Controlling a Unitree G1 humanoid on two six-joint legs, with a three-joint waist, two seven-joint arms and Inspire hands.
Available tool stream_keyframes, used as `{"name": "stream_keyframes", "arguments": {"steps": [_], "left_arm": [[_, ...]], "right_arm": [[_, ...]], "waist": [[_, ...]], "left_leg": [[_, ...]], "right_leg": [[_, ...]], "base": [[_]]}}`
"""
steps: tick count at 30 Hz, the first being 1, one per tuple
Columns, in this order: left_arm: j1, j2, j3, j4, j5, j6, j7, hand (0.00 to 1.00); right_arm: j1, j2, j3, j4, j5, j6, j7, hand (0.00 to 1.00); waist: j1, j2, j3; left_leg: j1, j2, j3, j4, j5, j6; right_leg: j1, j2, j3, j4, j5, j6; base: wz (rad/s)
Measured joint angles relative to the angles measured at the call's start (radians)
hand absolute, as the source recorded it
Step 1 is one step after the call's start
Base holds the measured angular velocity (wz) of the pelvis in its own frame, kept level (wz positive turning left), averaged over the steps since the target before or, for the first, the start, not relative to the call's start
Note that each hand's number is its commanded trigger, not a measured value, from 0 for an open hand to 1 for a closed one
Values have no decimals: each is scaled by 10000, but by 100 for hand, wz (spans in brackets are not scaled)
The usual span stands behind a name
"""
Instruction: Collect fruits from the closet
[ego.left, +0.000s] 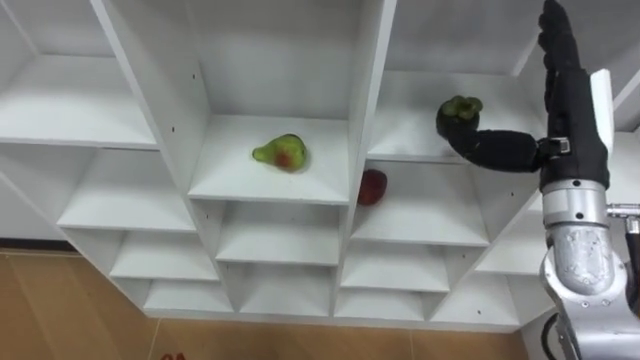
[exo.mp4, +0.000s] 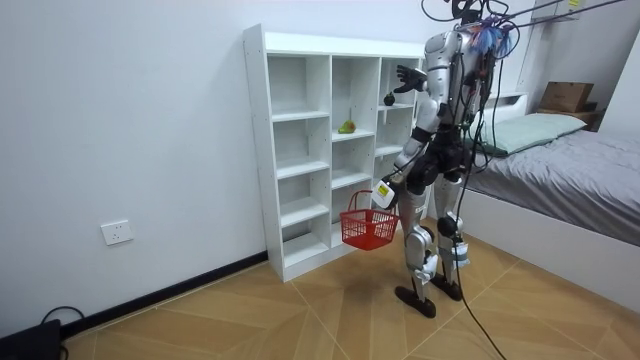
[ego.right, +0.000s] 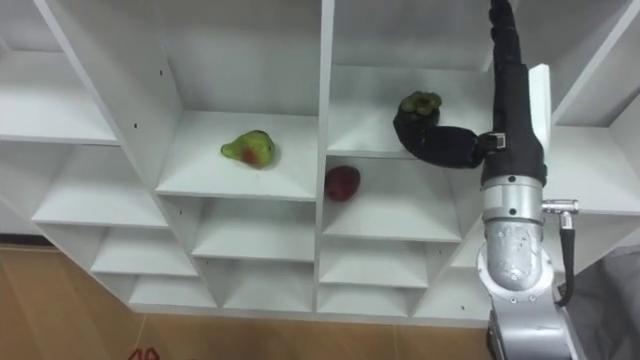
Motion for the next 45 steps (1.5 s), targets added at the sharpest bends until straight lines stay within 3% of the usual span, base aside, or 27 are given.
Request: {"name": "stream_keyframes", "arguments": {"steps": [12, 20, 28, 32, 35, 45], "left_arm": [[11, 6, 28, 9, 60, 88, -72, 100], [11, 52, 124, -58, 799, 165, -90, 100], [18, 58, 181, -190, 865, 314, -99, 100], [125, 58, 192, -567, 866, 646, -94, 100], [142, 58, 202, -636, 862, 706, -92, 100], [57, 58, 208, -693, 829, 821, -94, 100]], "right_arm": [[-27, -169, -9, 1068, 29, 73, 102, 0], [-473, -174, -11, 1284, 24, 73, 174, 0], [-1004, -197, -11, 1698, 230, 93, 525, 0], [-1239, -304, -10, 1794, 402, 531, 838, 0], [-1443, -362, -11, 2145, 501, 726, 970, 0], [-1794, -503, -9, 2889, 568, 959, 969, 0]], "waist": [[267, -55, 10], [274, -83, 35], [259, -130, 55], [265, -185, 37], [273, -214, 20], [435, -257, 8]], "left_leg": [[-33, -22, -118, 29, 12, -11], [-36, -27, -163, 17, 14, -11], [-39, -28, -166, 12, 14, -11], [-77, -29, -179, 10, 14, -10], [-83, -63, -198, 16, 15, -8], [-87, -124, -291, 51, 33, 21]], "right_leg": [[78, -21, -161, 6, 0, 0], [77, -30, -259, 0, 0, 0], [72, -33, -255, -1, 0, 0], [62, -31, -271, 2, -1, 0], [63, -37, -283, 3, -1, 0], [58, -90, -406, 3, -1, 0]], "base": [[3], [1], [0], [0], [0], [2]]}}
